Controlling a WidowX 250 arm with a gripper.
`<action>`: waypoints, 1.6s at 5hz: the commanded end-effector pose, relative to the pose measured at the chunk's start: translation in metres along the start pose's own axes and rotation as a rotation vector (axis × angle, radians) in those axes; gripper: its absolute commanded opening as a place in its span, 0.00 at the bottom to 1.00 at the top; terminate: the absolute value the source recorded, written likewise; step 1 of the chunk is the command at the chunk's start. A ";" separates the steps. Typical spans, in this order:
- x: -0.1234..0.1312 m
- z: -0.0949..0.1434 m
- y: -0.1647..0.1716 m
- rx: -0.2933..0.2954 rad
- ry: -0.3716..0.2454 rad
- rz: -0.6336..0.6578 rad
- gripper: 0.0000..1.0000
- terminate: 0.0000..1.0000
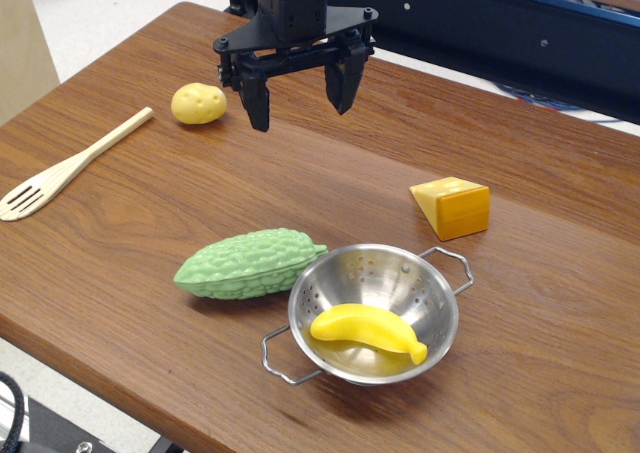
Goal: Take banana out of colander
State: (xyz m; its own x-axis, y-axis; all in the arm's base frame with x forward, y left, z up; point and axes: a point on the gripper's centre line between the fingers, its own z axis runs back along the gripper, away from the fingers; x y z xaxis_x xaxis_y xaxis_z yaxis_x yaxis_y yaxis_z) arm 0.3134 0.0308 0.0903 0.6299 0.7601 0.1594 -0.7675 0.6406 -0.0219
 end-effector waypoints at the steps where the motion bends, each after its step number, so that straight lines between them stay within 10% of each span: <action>1: 0.000 0.000 0.000 0.000 0.000 0.000 1.00 0.00; 3: -0.036 0.026 -0.018 0.014 -0.037 -0.511 1.00 0.00; 6: -0.105 0.032 -0.008 -0.176 0.206 -1.243 1.00 0.00; 8: -0.121 0.017 -0.002 -0.194 0.178 -1.745 1.00 0.00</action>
State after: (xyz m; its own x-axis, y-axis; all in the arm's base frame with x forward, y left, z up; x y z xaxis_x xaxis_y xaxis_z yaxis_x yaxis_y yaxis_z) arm 0.2352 -0.0790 0.0767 0.6253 -0.7804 -0.0024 0.7775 0.6232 -0.0847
